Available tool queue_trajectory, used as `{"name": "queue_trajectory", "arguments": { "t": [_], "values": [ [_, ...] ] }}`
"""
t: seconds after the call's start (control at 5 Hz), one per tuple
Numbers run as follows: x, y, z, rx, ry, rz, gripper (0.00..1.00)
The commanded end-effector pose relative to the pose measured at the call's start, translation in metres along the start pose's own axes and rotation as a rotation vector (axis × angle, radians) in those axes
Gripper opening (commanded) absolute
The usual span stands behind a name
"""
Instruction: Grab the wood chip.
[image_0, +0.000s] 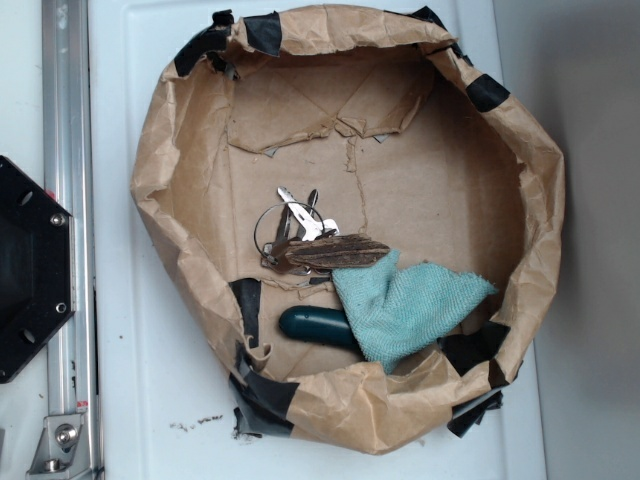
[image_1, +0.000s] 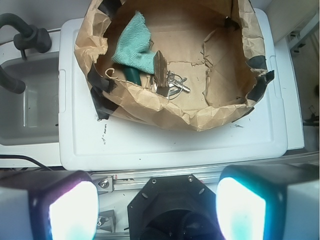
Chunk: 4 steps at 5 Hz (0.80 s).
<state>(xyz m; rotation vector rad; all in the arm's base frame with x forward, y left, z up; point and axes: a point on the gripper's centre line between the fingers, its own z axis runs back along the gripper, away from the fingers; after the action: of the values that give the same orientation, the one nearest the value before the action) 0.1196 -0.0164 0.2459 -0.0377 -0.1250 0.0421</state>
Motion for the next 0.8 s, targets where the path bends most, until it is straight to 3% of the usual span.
{"name": "queue_trajectory", "arguments": {
  "t": [0.0,0.2,0.4,0.6],
  "values": [
    [0.0,0.0,0.0,0.0,0.0,0.0,1.0],
    [0.038,0.009,-0.03,0.06,0.003,0.04,1.0],
    [0.074,0.02,-0.073,0.107,0.048,0.048,1.0],
    [0.097,0.029,-0.111,0.121,0.044,-0.009,1.0]
  ]
}}
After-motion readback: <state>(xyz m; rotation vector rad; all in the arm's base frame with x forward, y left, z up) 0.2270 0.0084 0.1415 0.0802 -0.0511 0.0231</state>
